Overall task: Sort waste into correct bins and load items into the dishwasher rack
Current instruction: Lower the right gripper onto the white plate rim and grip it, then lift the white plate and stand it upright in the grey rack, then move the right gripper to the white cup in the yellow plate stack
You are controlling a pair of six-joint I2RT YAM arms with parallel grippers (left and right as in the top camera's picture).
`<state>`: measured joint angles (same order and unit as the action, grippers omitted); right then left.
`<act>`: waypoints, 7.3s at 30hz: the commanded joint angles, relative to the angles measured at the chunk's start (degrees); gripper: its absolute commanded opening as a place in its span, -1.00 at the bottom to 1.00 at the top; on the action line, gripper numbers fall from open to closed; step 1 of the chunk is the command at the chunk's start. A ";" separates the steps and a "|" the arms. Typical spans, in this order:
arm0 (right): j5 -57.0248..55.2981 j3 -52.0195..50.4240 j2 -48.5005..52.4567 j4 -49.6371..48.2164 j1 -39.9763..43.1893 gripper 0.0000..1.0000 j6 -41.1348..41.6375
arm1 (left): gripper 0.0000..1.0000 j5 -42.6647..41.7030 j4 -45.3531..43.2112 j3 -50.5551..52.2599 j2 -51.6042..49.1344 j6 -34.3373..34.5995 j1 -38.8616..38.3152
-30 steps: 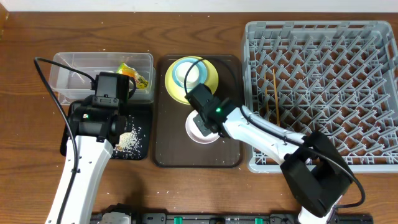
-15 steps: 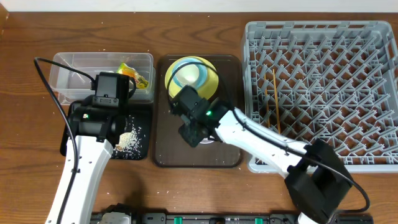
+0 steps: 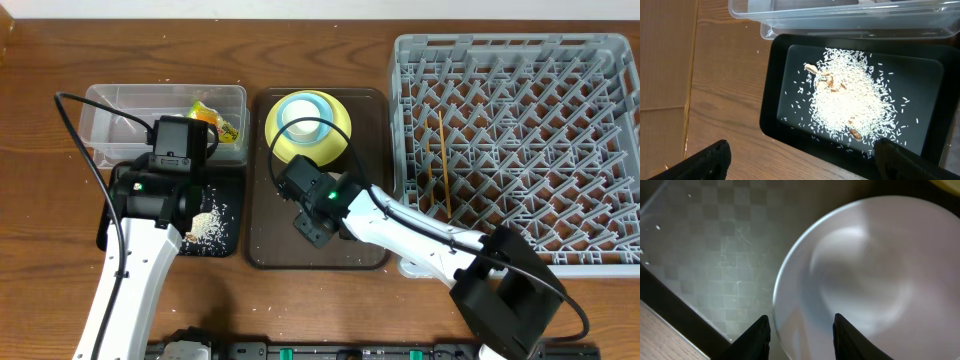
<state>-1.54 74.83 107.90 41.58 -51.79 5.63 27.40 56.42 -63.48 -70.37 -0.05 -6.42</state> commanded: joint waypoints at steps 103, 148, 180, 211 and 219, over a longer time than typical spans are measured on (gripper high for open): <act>71.52 14.67 -4.35 -27.43 49.72 -0.98 -0.87 | 0.88 0.72 0.13 -0.52 -0.09 -0.35 0.24; 81.48 10.08 18.14 -48.02 63.21 -0.84 12.39 | 0.88 0.70 0.13 -0.52 -0.09 -0.35 0.24; 14.45 10.25 -7.34 -10.78 55.56 -0.23 -5.60 | 0.88 0.72 0.11 -0.52 -0.09 -0.35 0.24; 1.07 10.23 7.50 -26.71 10.99 0.07 -16.00 | 0.88 0.72 0.13 -0.52 -0.09 -0.35 0.24; 2.01 10.23 7.98 -25.77 7.63 -0.09 -15.98 | 0.88 0.72 0.11 -0.52 -0.09 -0.35 0.24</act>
<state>0.40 84.88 115.87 15.18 -42.33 -9.69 27.40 56.47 -63.48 -70.39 -0.05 -6.42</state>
